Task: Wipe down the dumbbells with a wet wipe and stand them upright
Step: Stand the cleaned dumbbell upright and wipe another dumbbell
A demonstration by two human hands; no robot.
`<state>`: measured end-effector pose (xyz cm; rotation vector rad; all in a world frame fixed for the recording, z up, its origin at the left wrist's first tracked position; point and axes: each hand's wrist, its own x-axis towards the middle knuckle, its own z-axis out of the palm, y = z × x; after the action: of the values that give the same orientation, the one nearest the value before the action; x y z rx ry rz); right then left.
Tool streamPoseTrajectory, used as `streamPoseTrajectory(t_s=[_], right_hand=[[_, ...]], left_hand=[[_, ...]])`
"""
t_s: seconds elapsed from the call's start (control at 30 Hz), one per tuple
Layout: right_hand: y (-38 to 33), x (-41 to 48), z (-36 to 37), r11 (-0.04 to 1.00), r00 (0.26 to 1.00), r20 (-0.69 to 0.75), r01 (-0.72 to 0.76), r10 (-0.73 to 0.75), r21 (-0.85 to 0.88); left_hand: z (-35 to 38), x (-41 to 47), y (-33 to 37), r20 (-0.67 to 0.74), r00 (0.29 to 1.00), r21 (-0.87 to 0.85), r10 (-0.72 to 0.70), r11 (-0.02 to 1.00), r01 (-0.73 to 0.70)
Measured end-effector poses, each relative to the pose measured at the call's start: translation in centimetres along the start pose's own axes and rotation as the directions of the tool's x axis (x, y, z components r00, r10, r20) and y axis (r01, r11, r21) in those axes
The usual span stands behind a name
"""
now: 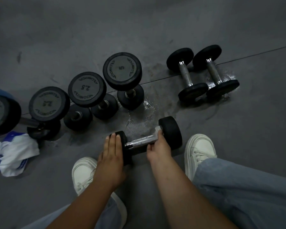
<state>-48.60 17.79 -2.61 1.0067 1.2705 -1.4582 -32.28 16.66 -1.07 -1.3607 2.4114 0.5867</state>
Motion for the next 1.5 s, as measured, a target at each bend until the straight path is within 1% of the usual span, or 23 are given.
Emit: streamPoseTrajectory(t_s=[0.07,0.17,0.27,0.33,0.5,0.57,0.6,0.63,0.7,0.77,0.83,0.87,0.93,1.03,1.1,1.17,1.23,1.3,1.37,1.43,1.5], right_hand=[[-0.4,-0.4,0.6,1.0,1.0,-0.031,0.002,-0.001,0.022],[-0.1,0.0,0.4,0.997,1.0,-0.007,-0.013,0.014,0.073],[0.9,1.0,-1.1,0.991,0.999,0.048,-0.022,0.016,0.134],[1.1,1.5,-1.4,0.987,0.999,0.036,-0.005,-0.001,0.16],[0.9,1.7,-1.2,0.995,0.998,0.049,0.025,-0.03,0.101],[0.9,1.4,-2.4,0.994,0.997,0.07,0.004,-0.012,0.111],[1.1,1.5,-3.1,0.993,0.998,0.057,-0.017,0.011,0.114],[1.3,1.6,-3.6,0.996,0.999,0.03,-0.043,0.041,0.082],[1.6,2.0,-4.0,0.995,0.994,-0.069,-0.091,0.088,-0.051],[1.2,2.2,-4.0,0.983,0.988,-0.124,-0.113,0.095,-0.146],[0.4,2.0,-3.8,0.988,0.994,-0.1,-0.068,0.054,-0.142],[0.2,1.9,-3.7,0.992,0.997,-0.079,-0.02,0.01,-0.124],[0.4,1.4,-3.1,0.985,0.994,-0.049,0.086,-0.094,-0.15],[1.7,1.0,-2.5,0.965,0.974,-0.081,0.196,-0.212,-0.175],[1.8,1.0,-2.5,0.943,0.962,-0.091,0.23,-0.258,-0.242],[1.6,1.1,-2.5,0.946,0.966,-0.092,0.213,-0.241,-0.244],[1.5,1.4,-2.1,0.96,0.972,-0.1,0.188,-0.212,-0.209],[1.5,1.7,-0.4,0.978,0.981,-0.105,0.147,-0.163,-0.149],[0.9,2.4,1.4,0.996,0.992,-0.106,0.062,-0.068,-0.06],[0.6,2.5,1.9,0.998,0.995,-0.091,0.05,-0.048,0.025],[1.2,1.9,0.5,0.996,0.99,-0.114,0.079,-0.083,-0.036]], left_hand=[[0.1,0.0,-0.1,-0.012,1.0,0.0,0.001,1.0,-0.001],[0.3,0.3,-0.2,-0.004,1.0,-0.006,0.0,1.0,0.0],[0.1,0.1,-0.1,0.0,1.0,-0.008,-0.007,1.0,0.007],[0.2,0.2,-0.1,-0.009,1.0,-0.033,-0.003,0.999,0.002],[0.0,0.6,-0.1,-0.004,1.0,-0.053,-0.01,0.999,0.01],[0.2,0.5,-0.1,-0.008,1.0,-0.046,-0.012,0.999,0.012],[0.3,0.3,-0.1,-0.013,1.0,-0.043,-0.012,0.999,0.011],[0.5,0.3,-0.2,-0.013,1.0,-0.043,-0.009,0.999,0.009],[0.6,0.3,-0.3,-0.014,1.0,-0.035,0.005,0.999,-0.006],[0.3,0.4,-0.3,-0.001,1.0,-0.031,0.004,0.999,-0.004],[0.3,0.5,-0.3,-0.001,1.0,-0.031,0.0,1.0,0.0],[0.3,0.5,-0.3,-0.003,1.0,-0.037,-0.003,0.999,0.003],[0.3,0.4,-0.2,0.005,1.0,-0.041,-0.007,0.999,0.007],[0.0,0.4,-0.1,0.008,1.0,-0.056,0.004,0.998,-0.004],[-0.2,0.4,0.0,0.013,1.0,-0.039,0.008,0.999,-0.007],[-0.2,0.4,0.0,0.011,1.0,-0.046,0.002,0.999,-0.001],[0.1,0.3,0.0,0.004,1.0,-0.067,-0.013,0.998,0.013],[0.2,0.4,-0.1,-0.006,1.0,-0.063,-0.003,0.998,0.003],[0.0,0.6,-0.1,-0.007,1.0,-0.055,0.004,0.998,-0.005],[-0.1,0.7,-0.2,0.017,1.0,-0.053,-0.011,0.999,0.012],[-0.1,0.7,-0.1,0.015,1.0,-0.05,-0.011,0.999,0.012]])
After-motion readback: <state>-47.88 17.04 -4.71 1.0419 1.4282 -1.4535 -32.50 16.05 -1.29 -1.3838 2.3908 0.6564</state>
